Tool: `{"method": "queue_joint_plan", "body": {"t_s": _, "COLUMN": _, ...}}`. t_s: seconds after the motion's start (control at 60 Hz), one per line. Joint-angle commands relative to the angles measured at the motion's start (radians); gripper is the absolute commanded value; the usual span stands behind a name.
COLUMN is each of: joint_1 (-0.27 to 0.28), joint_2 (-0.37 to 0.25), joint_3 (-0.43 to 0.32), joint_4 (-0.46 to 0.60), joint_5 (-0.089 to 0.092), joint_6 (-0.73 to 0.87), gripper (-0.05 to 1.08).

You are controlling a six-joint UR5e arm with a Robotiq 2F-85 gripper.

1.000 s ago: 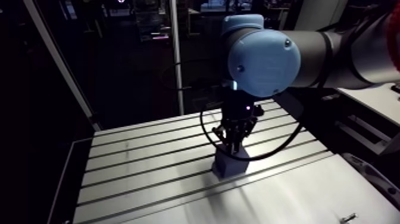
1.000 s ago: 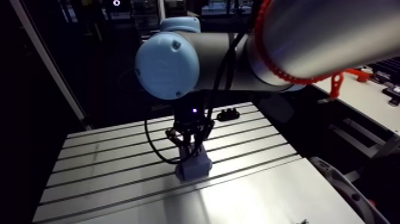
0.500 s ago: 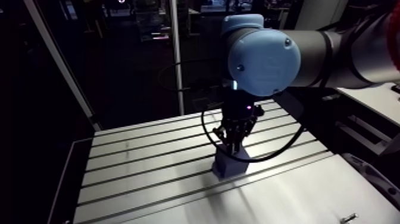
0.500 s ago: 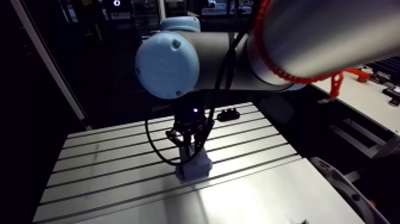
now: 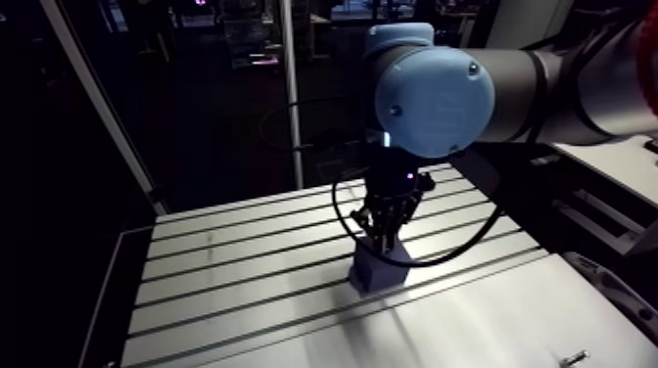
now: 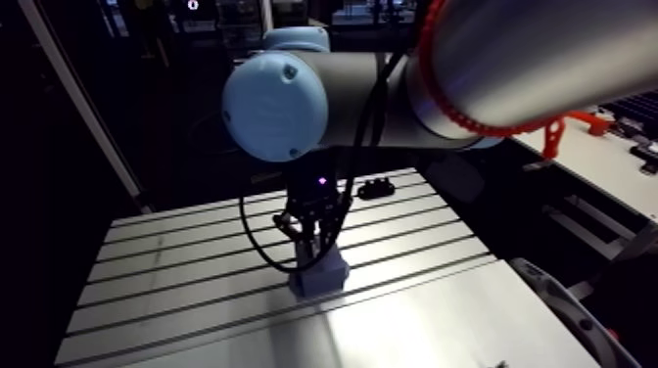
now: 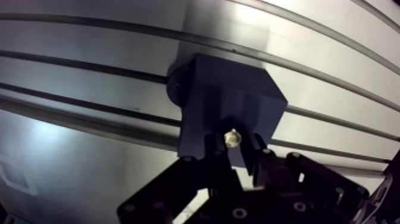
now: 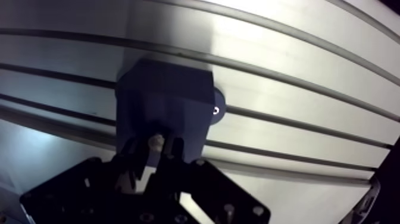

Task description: Pick up the M10 bolt and insert it into the hex recess until seated.

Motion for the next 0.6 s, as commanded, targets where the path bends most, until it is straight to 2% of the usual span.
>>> {"method": "queue_joint_plan", "body": {"t_s": 0.017, "joint_1": 0.0, "joint_2": 0.0, "joint_3": 0.001, "joint_4": 0.0, "joint_5": -0.001, "joint_6": -0.018, "gripper": 0.72}}
{"method": "queue_joint_plan", "body": {"t_s": 0.6, "joint_1": 0.002, "joint_2": -0.002, "joint_3": -0.005, "joint_4": 0.005, "joint_5": -0.001, "joint_6": -0.097, "gripper": 0.72}}
